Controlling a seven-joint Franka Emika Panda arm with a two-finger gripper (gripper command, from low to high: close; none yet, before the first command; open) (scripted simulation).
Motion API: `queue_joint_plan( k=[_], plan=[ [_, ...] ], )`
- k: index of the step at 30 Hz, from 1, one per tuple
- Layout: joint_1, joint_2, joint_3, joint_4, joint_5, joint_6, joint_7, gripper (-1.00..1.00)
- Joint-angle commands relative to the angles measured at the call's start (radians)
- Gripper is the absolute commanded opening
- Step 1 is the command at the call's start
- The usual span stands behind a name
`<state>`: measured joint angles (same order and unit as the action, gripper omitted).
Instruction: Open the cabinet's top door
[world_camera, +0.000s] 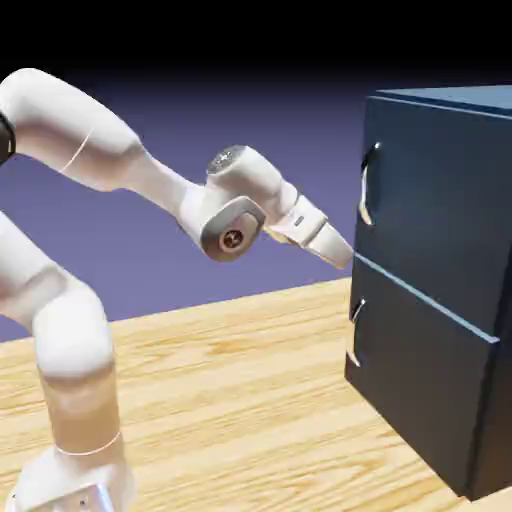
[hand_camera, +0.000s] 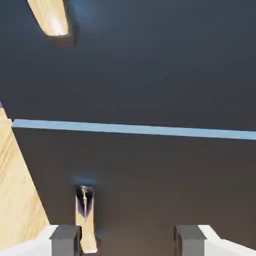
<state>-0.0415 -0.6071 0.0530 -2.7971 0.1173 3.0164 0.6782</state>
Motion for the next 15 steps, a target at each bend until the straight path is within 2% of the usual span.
queue_joint_plan(
  k=[1,15],
  plan=[
    [-0.02,-0.014,0.02,0.005,0.044,-0.008,-0.023,0.0],
    [-0.298,-0.206,0.295,0.072,0.653,-0.114,-0.349,0.0]
  ],
)
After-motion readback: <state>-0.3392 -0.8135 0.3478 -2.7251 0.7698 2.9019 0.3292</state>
